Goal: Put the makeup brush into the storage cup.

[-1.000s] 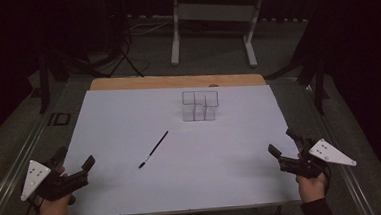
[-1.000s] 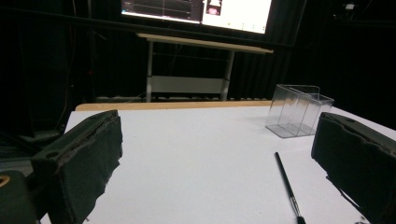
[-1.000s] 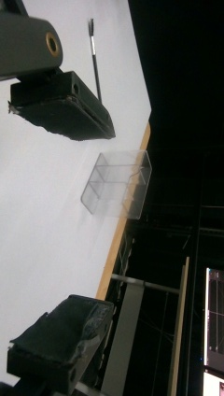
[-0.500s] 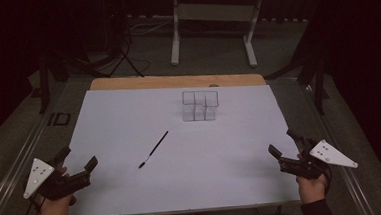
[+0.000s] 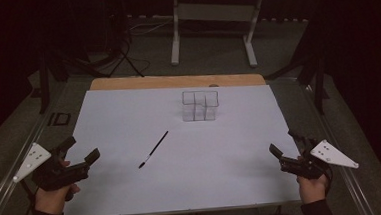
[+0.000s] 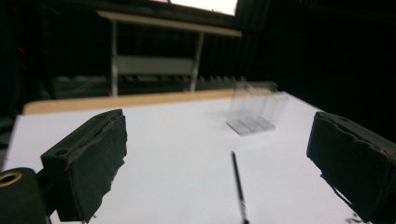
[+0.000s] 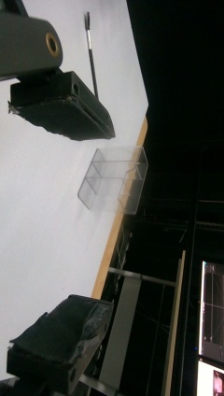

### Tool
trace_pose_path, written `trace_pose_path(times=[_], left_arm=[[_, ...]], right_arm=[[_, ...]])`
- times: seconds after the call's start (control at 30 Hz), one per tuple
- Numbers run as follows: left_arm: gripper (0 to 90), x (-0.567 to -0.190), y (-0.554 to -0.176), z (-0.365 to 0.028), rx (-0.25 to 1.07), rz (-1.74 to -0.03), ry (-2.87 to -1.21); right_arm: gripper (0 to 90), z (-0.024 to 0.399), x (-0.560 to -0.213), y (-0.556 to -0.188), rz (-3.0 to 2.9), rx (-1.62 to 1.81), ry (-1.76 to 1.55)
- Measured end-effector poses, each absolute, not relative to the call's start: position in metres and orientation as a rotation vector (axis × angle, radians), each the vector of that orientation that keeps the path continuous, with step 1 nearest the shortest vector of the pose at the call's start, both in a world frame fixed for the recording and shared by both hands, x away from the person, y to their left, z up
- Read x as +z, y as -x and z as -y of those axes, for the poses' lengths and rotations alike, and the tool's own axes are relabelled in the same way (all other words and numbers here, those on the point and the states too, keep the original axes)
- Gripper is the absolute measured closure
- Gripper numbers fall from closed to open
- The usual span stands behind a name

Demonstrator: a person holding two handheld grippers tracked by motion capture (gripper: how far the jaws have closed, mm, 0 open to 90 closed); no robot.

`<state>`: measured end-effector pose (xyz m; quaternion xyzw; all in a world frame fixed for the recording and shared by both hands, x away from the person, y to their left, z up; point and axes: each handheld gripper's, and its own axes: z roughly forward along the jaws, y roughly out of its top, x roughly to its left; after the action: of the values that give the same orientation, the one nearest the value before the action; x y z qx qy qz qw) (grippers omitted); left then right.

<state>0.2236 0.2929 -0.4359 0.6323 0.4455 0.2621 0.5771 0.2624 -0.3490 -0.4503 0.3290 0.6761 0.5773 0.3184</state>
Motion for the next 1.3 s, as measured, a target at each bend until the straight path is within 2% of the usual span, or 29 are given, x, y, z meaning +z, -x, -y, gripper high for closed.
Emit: trace_pose_path(times=[0.4, 0.87, 1.3], left_arm=[[1.9, -0.415, -0.258, -0.272, 0.480, -1.046, -1.679], [2.0, -0.406, -0.291, -0.236, 0.404, -1.083, -1.913], [2.1, -0.406, -0.313, -0.210, 0.334, -1.126, -2.007]], right_arm=[[14.1, 0.345, -0.451, -0.263, -1.806, 1.520, -0.855], [14.1, 0.344, -0.450, -0.263, -1.807, 1.524, -0.850], [14.2, 0.345, -0.451, -0.263, -1.812, 1.521, -0.854]])
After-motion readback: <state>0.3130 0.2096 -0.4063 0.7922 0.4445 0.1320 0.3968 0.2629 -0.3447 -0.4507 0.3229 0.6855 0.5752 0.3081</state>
